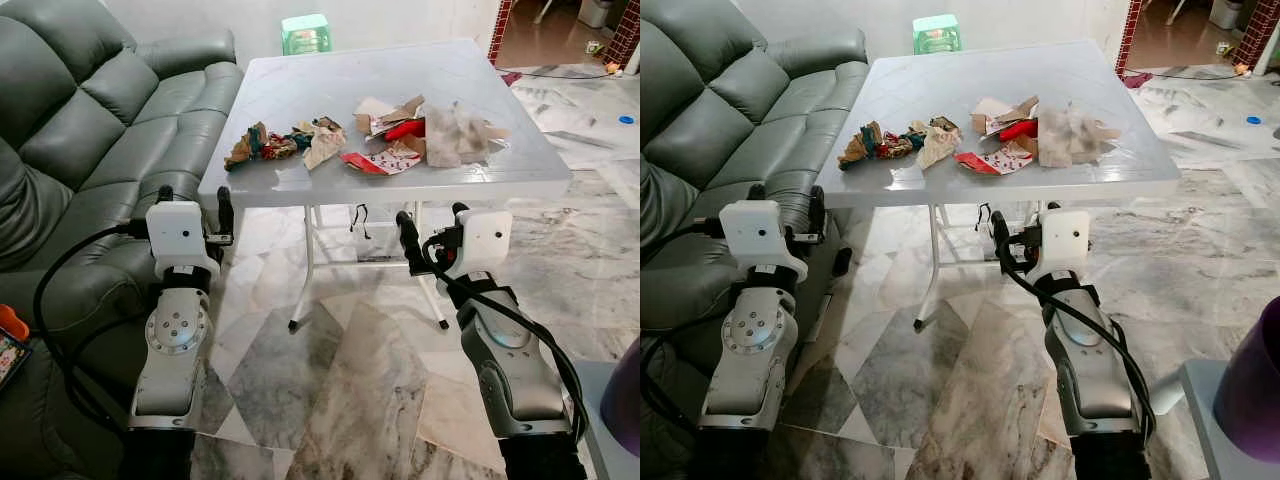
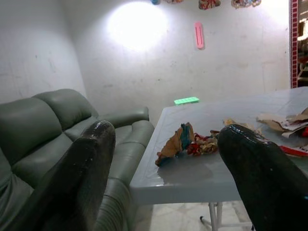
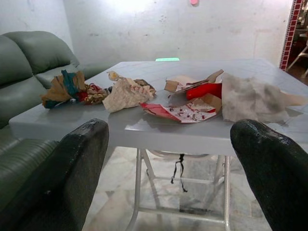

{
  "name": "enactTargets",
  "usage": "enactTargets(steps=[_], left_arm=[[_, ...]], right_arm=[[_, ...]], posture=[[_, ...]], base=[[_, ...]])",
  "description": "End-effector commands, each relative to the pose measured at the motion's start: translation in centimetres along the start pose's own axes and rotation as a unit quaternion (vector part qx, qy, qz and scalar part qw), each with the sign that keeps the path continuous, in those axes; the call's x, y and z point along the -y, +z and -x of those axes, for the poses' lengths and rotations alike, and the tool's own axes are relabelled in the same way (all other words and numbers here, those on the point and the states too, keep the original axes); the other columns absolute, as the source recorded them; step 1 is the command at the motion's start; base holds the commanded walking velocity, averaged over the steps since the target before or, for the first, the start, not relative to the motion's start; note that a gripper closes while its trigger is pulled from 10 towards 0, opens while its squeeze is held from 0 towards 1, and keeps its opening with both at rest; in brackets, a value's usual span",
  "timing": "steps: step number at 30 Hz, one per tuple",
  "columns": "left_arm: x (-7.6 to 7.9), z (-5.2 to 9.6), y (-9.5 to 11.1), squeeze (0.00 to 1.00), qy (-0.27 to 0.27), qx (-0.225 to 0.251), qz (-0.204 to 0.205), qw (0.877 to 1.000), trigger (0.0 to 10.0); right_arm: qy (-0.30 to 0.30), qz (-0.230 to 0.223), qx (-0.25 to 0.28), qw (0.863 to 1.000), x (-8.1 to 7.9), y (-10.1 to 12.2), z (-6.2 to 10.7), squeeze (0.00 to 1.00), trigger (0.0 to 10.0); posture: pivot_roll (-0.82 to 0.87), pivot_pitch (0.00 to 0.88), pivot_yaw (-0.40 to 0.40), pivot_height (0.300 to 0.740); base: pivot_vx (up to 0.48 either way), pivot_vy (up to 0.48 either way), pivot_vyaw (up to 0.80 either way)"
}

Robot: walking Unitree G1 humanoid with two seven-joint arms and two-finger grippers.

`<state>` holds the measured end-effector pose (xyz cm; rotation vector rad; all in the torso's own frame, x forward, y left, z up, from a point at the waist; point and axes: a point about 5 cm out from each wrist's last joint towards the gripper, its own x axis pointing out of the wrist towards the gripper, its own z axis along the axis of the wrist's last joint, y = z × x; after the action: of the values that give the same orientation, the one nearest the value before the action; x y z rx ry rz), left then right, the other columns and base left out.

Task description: Picking trash to rubbish bin

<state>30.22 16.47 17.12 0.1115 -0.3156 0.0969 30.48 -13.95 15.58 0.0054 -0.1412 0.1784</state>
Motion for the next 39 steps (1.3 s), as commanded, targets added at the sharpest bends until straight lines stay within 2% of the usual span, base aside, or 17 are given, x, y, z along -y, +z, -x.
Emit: enactTargets(steps=[1, 4, 6, 14, 21, 28, 31, 33, 34, 35, 36, 37, 38, 39], left_arm=[[-0.2, 0.1, 0.2, 1.0, 0.007, 0.008, 0.0, 1.0, 10.0], [-0.1, 0.0, 0.3, 1.0, 0.008, 0.012, 0.002, 1.0, 10.0], [0.0, 0.0, 0.5, 1.0, 0.004, 0.02, 0.012, 1.0, 10.0], [0.3, 0.1, 0.4, 1.0, -0.004, 0.018, 0.041, 0.999, 10.0], [0.4, 0.0, 0.4, 1.0, -0.002, 0.016, 0.045, 0.999, 10.0], [0.6, 0.1, 0.5, 1.0, -0.01, 0.019, 0.056, 0.998, 10.0], [0.0, 0.0, 0.5, 1.0, 0.01, 0.018, 0.033, 0.999, 10.0], [-0.3, -0.2, 0.3, 1.0, 0.021, 0.012, 0.013, 1.0, 10.0], [-0.3, -0.2, 0.3, 0.88, 0.021, 0.011, 0.009, 1.0, 10.0], [-0.4, -0.2, 0.3, 0.88, 0.019, 0.01, 0.009, 1.0, 10.0], [-0.3, -0.2, 0.2, 0.1, 0.016, 0.009, 0.004, 1.0, 10.0], [-0.2, -0.2, 0.2, 0.1, 0.014, 0.008, 0.001, 1.0, 10.0], [-0.2, -0.2, 0.2, 0.0, 0.013, 0.008, -0.002, 1.0, 10.0], [-0.1, -0.3, 0.1, 0.0, 0.011, 0.007, -0.002, 1.0, 10.0]], right_arm=[[-0.003, 0.002, 0.017, 1.0, 0.0, 0.7, -0.1, 1.0, 10.0], [-0.007, 0.007, 0.023, 1.0, 0.0, 0.8, -0.1, 1.0, 10.0], [-0.018, 0.028, 0.036, 0.999, 0.4, 1.3, -0.2, 1.0, 10.0], [-0.022, 0.036, 0.04, 0.998, 0.7, 1.4, -0.4, 1.0, 10.0], [-0.024, 0.038, 0.043, 0.998, 0.8, 1.5, -0.6, 1.0, 10.0], [-0.037, 0.085, 0.063, 0.994, 1.2, 2.2, -0.8, 1.0, 10.0], [-0.086, 0.16, 0.097, 0.979, 2.4, 3.3, -0.7, 1.0, 10.0], [-0.119, 0.191, 0.106, 0.968, 3.2, 3.8, -0.6, 1.0, 10.0], [-0.129, 0.201, 0.109, 0.965, 3.4, 3.9, -0.5, 1.0, 10.0], [-0.133, 0.206, 0.11, 0.963, 3.5, 4.0, -0.5, 1.0, 10.0], [-0.136, 0.204, 0.111, 0.963, 3.5, 4.0, -0.5, 1.0, 10.0], [-0.136, 0.202, 0.111, 0.964, 3.5, 4.0, -0.5, 1.0, 10.0], [-0.131, 0.191, 0.107, 0.967, 3.4, 3.8, -0.5, 1.0, 10.0], [-0.124, 0.179, 0.1, 0.971, 3.2, 3.6, -0.6, 1.0, 10.0]], posture=[[-0.03, 0.021, 0.073, 0.74], [-0.03, 0.022, 0.074, 0.74], [-0.03, 0.021, 0.075, 0.74], [-0.03, 0.023, 0.073, 0.74], [-0.03, 0.026, 0.073, 0.74], [-0.03, 0.021, 0.069, 0.74], [-0.02, 0.016, 0.072, 0.74], [-0.02, 0.016, 0.075, 0.74], [-0.02, 0.014, 0.078, 0.74], [-0.02, 0.014, 0.078, 0.74], [-0.03, 0.015, 0.085, 0.74], [-0.03, 0.015, 0.085, 0.74], [-0.03, 0.015, 0.088, 0.74], [-0.03, 0.015, 0.091, 0.74]], base=[[0.0, 0.0, 0.0], [0.0, 0.0, 0.0], [0.0, 0.0, 0.0], [0.0, 0.0, 0.0], [0.0, 0.0, 0.0], [0.0, 0.0, 0.0], [0.0, 0.0, 0.0], [0.0, 0.0, 0.0], [0.0, 0.0, 0.0], [0.0, 0.0, 0.0], [0.0, 0.0, 0.0], [0.0, 0.0, 0.0], [0.0, 0.0, 0.0], [0.0, 0.0, 0.0]])
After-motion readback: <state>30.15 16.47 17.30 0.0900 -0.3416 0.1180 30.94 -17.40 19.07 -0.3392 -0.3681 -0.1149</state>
